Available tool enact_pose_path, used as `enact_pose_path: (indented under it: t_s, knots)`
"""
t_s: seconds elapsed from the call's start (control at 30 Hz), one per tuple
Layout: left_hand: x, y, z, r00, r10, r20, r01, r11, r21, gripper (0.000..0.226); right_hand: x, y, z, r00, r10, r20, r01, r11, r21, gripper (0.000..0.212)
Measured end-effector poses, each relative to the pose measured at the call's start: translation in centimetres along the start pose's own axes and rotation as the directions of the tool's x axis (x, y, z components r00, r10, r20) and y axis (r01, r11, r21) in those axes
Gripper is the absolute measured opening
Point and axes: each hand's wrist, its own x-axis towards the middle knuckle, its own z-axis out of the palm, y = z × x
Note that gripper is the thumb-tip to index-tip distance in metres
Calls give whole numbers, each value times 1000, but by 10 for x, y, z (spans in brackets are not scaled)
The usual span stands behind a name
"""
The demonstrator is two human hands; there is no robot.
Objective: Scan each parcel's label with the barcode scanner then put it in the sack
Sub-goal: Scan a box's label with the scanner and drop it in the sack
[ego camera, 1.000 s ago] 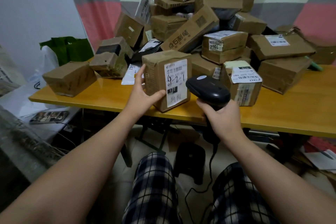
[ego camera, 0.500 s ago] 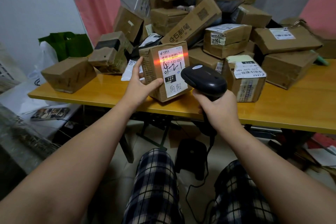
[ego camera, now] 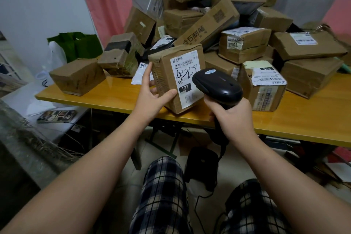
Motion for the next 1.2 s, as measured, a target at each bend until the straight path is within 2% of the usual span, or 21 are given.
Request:
enact_pose_path:
  t_s: [0.1,0.2,0.37,0.5,0.67,0.7,0.8,0.93,1.03,1.13,1.2]
  knots:
    - [-29,3,-21,998,40,-47,-41,999,-22,100,1,-13,17,994,-62,93,56,996,66,24]
    - [-61,5,-58,983,46,-179,-48,999,-5,100,2,-22,53,962,-99,253,74,992,106,25]
    - [-126,-2,-131,903,10,-429,32,996,89,106,-17,-31,129,835,-149,529,50,979,197,34]
    - [-198,-19,-179,787,-57,-614,174,976,132,104,-47,-23,187,733,-125,669,8,985,175,45]
    - [-272,-44,-227,549,-63,-833,372,911,176,103,-74,-2,248,575,-66,815,11,997,73,46]
    - [-279,-51,-236,509,-71,-858,405,899,166,103,-78,3,259,561,-71,825,28,997,67,45]
    - [-282,-76,-261,447,-144,-883,498,860,112,104,-88,20,296,569,-32,822,53,999,2,37]
    - [-258,-116,-283,369,-340,-865,575,815,-75,111,-91,43,333,539,17,842,63,996,-60,48]
    - [-232,-140,-289,365,-475,-801,504,824,-259,99,-90,57,353,557,20,830,73,995,-73,54]
    - [-207,-155,-292,453,-540,-710,481,818,-315,86,-90,69,368,637,27,770,29,998,-59,61]
    - [-195,-163,-294,503,-556,-661,489,814,-312,84,-89,77,375,665,48,745,-8,998,-58,70]
